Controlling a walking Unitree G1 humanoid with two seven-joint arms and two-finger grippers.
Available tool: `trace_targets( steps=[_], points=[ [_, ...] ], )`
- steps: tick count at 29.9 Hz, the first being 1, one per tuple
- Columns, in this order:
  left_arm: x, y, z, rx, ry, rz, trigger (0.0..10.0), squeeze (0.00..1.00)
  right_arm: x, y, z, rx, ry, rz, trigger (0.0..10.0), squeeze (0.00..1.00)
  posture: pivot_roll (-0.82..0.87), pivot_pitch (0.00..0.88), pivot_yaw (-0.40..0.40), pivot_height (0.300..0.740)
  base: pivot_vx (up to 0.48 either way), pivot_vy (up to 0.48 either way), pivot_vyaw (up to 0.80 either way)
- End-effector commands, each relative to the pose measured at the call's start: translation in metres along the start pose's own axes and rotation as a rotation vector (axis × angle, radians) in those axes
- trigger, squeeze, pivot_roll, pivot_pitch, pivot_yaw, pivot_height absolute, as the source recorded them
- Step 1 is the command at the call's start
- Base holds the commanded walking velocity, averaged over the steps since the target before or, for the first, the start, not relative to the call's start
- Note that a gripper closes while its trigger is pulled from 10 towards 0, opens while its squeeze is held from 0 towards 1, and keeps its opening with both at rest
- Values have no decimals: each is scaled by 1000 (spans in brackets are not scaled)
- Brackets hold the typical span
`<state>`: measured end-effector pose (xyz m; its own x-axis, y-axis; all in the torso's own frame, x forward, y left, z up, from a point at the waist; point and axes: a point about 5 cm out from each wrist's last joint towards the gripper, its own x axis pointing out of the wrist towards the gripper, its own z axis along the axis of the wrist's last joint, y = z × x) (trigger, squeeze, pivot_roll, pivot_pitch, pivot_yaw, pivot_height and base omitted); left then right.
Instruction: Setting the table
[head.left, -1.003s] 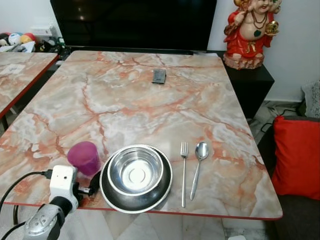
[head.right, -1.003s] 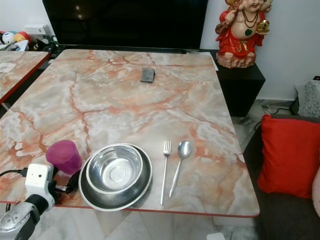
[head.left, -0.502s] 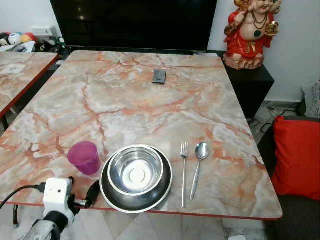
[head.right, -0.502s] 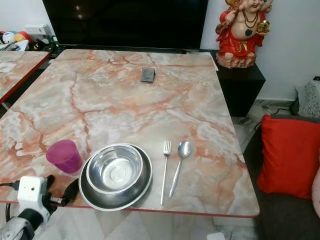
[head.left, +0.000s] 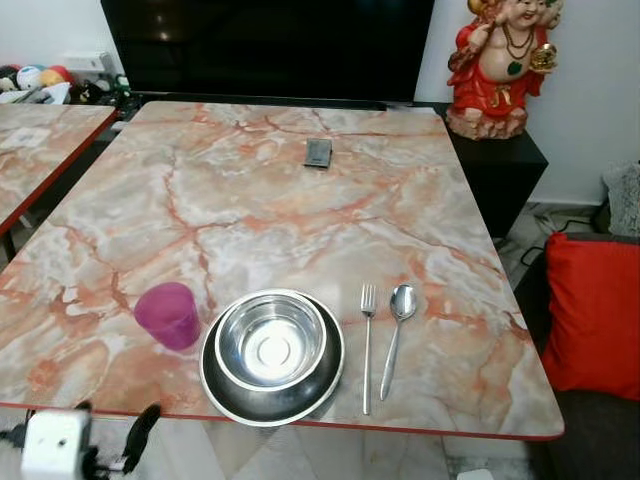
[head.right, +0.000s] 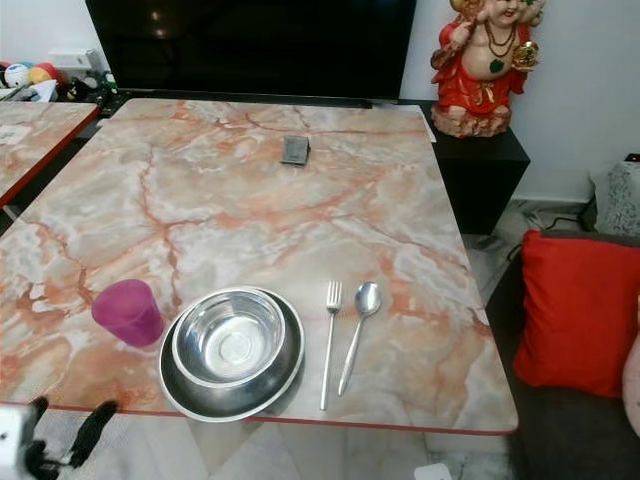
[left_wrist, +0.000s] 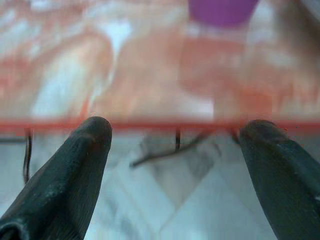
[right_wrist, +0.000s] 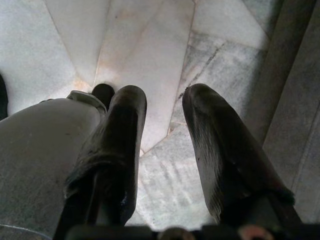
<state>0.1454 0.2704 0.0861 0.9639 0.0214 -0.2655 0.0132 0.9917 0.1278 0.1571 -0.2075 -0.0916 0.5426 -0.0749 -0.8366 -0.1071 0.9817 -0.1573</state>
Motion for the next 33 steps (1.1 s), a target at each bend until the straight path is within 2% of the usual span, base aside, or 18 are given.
trace_targets(
  steps=[1,3,7,11,12,16,19,20,25,28,29,30,31,33],
  points=[
    [-7,3,2,33,14,-25,10000,0,-1,0,-4,-1,17,1,10000,0,70,107,-17,740,0,0,0],
    [-10,2,0,45,30,-43,10000,0,-1,0,-4,0,17,1,10000,0,71,106,-12,740,0,0,0],
    [-39,-1,-25,105,220,-160,10000,0,-1,-1,-4,3,17,-3,10000,0,80,107,-8,740,0,0,0],
    [-42,4,-37,131,293,-128,10000,0,-1,0,-4,4,17,-3,10000,0,85,104,-7,740,0,0,0],
    [-38,8,-51,156,363,-83,10000,0,-1,0,-4,5,16,-3,10000,0,79,103,-5,740,0,0,0],
    [-30,8,-62,179,403,-60,10000,0,-1,1,-4,14,16,-5,10000,0,76,100,-6,740,0,0,0],
    [-1,6,-75,139,418,2,10000,0,0,1,-4,17,16,-7,10000,0,71,97,-6,740,0,0,0],
    [4,5,-78,127,429,13,10000,0,0,2,-4,17,16,-7,10000,0,66,91,-8,740,0,0,0],
    [24,-14,-100,72,482,-21,10000,0,0,2,-4,22,16,-7,10000,0,52,87,-9,740,0,0,0],
    [32,-21,-113,29,516,-6,10000,0,-1,2,-4,29,15,-12,10000,0,39,83,-11,740,0,0,0],
    [39,-30,-123,11,542,-6,10000,0,-1,2,-4,30,17,-16,10000,0,38,83,-14,740,0,0,0],
    [39,-30,-123,11,542,-6,10000,0,-1,2,-4,30,17,-16,10000,0,38,83,-14,740,0,0,0],
    [46,-36,-130,-29,568,14,10000,0,-1,1,-5,31,18,-18,10000,0,29,80,-15,740,0,0,0],
    [51,-42,-135,-47,584,23,10000,0,-1,1,-5,32,19,-18,10000,0,27,79,-18,740,0,0,0]
  ],
)
